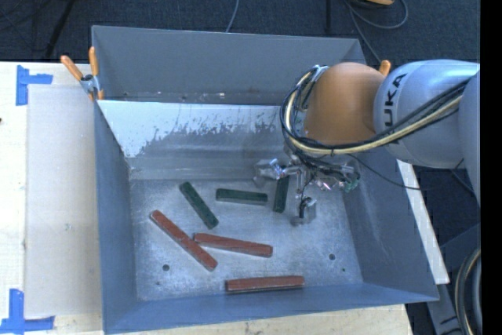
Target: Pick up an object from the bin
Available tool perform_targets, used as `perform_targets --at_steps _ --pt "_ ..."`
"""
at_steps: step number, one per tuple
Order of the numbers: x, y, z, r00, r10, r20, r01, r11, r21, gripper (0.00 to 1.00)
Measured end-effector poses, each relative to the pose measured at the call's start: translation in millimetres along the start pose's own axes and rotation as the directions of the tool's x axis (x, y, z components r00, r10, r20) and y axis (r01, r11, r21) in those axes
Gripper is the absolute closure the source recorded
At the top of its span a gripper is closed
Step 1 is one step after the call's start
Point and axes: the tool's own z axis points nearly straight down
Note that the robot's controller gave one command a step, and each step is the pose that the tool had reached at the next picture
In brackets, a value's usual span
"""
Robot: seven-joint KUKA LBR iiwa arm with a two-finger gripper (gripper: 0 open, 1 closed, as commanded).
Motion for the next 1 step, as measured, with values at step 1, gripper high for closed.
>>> perform_targets --at_steps 1 --pt "-0.3 -1.1 -1.3 1.0 0.003 0.003 -0.003 1.0 0.002 1.0"
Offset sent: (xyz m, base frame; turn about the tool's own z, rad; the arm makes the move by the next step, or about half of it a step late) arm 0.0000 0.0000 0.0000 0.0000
